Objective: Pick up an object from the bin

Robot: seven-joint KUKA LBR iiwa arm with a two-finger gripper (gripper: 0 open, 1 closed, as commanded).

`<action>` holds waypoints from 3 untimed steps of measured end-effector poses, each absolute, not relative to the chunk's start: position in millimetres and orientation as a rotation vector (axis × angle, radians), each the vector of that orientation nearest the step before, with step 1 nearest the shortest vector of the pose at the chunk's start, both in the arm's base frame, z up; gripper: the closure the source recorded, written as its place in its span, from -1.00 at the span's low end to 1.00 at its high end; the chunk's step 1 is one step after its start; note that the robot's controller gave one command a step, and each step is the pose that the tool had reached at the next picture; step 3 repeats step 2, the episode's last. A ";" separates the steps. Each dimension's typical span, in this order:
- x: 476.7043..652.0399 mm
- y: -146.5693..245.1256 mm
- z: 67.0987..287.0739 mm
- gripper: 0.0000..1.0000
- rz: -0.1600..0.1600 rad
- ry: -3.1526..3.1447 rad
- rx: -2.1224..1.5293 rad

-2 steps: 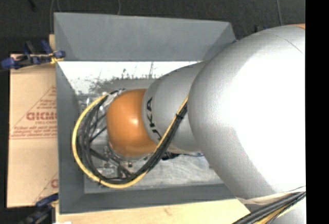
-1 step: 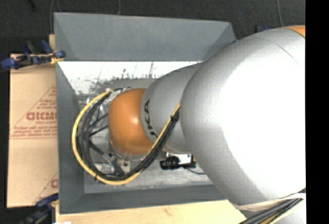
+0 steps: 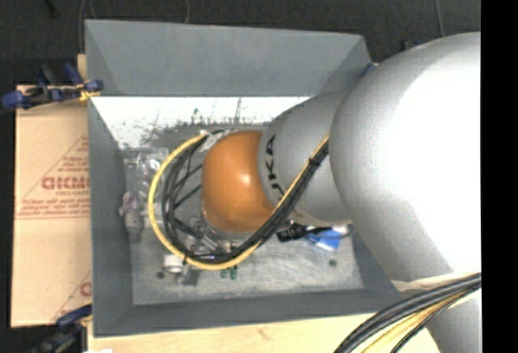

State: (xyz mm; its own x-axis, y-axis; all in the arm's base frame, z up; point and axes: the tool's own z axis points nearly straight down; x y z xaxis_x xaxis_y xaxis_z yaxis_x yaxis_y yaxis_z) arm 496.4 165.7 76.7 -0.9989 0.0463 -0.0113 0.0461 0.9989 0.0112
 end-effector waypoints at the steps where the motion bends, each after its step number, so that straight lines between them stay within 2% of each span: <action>1: 505.1 154.2 158.1 1.00 0.006 3.131 0.065; 2: 509.8 145.5 262.9 1.00 0.006 3.130 0.049; 3: 509.8 145.5 262.9 1.00 0.006 3.130 0.049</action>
Offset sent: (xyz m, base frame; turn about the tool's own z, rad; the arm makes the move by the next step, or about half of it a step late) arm 0.0060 -0.0119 0.0767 -0.0060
